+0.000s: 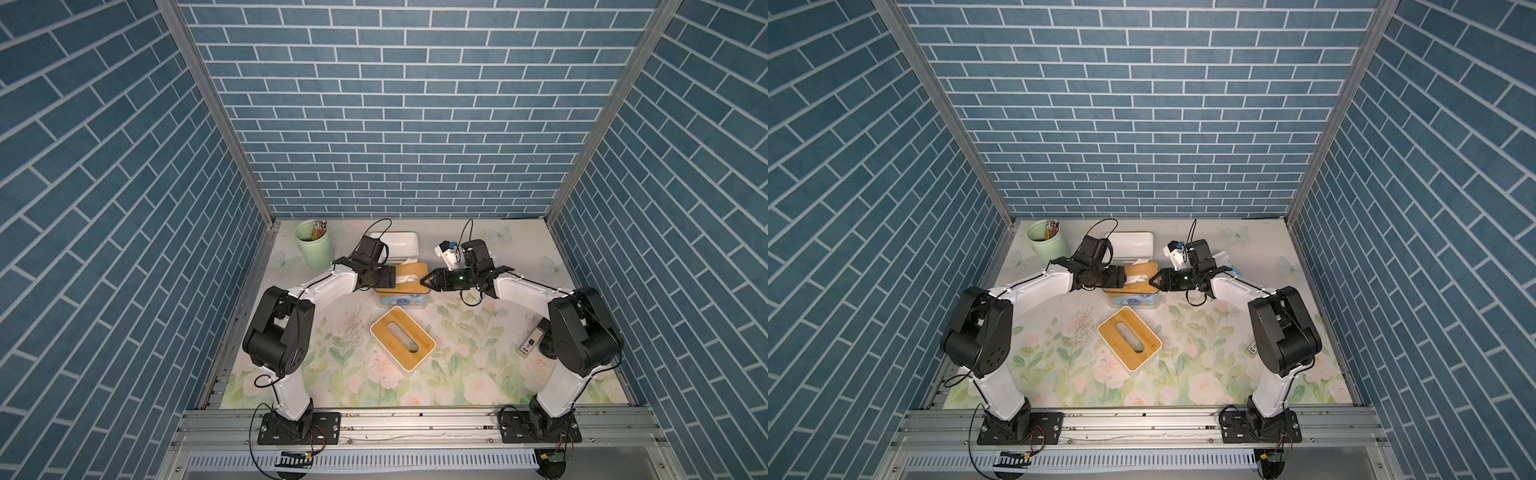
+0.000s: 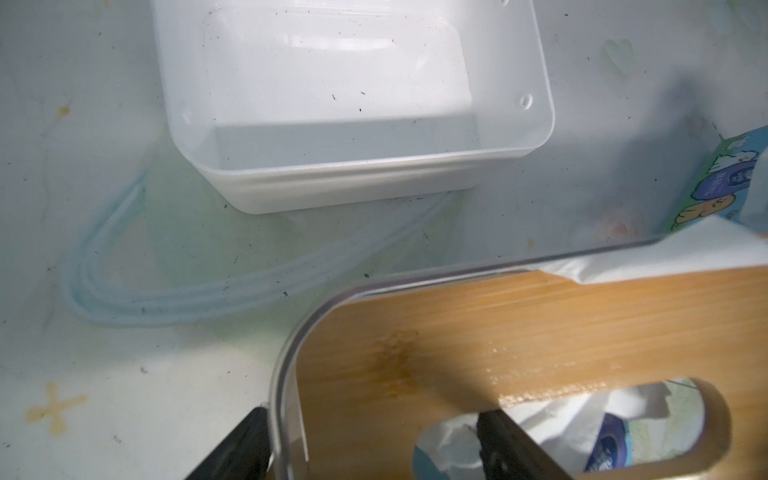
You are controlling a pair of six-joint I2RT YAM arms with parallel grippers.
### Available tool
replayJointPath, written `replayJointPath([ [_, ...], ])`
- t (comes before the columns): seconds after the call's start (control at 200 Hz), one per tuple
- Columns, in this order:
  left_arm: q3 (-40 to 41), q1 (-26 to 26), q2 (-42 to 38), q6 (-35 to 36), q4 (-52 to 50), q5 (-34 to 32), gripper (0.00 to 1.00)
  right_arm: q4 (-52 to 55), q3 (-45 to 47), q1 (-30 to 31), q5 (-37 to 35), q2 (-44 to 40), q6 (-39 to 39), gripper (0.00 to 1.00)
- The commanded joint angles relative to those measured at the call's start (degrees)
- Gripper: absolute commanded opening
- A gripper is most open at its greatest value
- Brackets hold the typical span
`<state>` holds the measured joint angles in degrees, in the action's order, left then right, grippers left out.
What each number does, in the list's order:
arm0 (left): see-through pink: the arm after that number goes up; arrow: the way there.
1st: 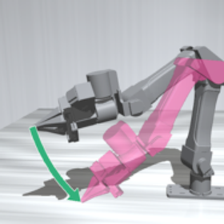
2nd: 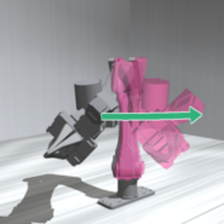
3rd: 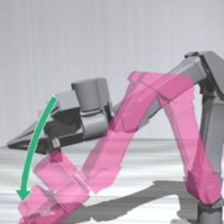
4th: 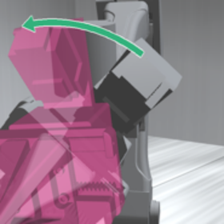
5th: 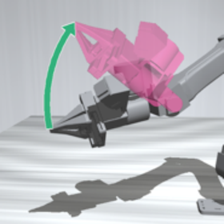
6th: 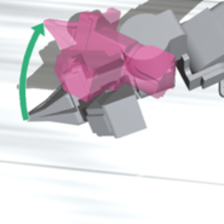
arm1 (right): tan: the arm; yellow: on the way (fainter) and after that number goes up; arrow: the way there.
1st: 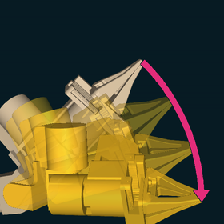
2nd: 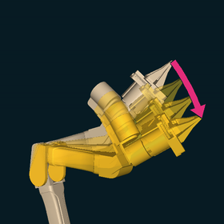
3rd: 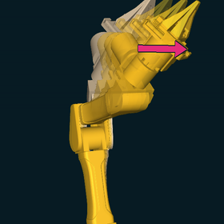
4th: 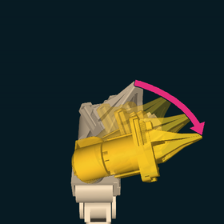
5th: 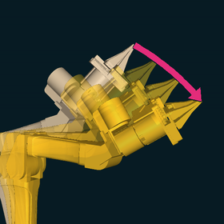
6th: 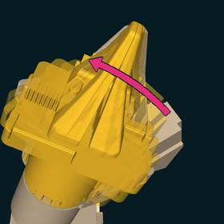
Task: Put the tissue paper into the tissue box
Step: Close the box lid on the tissue box.
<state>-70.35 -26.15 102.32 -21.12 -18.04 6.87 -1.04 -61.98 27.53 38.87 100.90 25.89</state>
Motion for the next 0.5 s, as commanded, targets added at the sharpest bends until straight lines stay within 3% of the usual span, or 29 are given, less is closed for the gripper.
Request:
replayJointPath([
  [0.0,1.0,-0.7,-1.1,-1.8,2.5,2.3,0.81,-6.9,1.9,0.7,6.4,-1.8,6.1,0.50],
  [0.325,0.6,-2.5,-1.2,-3.3,2.8,1.9,0.81,-8.3,0.8,3.3,5.5,-1.0,8.0,0.41],
  [0.495,-0.2,-3.2,-0.9,-3.8,2.1,0.0,0.81,-2.7,-1.8,5.0,1.6,-0.6,5.0,0.40],
])
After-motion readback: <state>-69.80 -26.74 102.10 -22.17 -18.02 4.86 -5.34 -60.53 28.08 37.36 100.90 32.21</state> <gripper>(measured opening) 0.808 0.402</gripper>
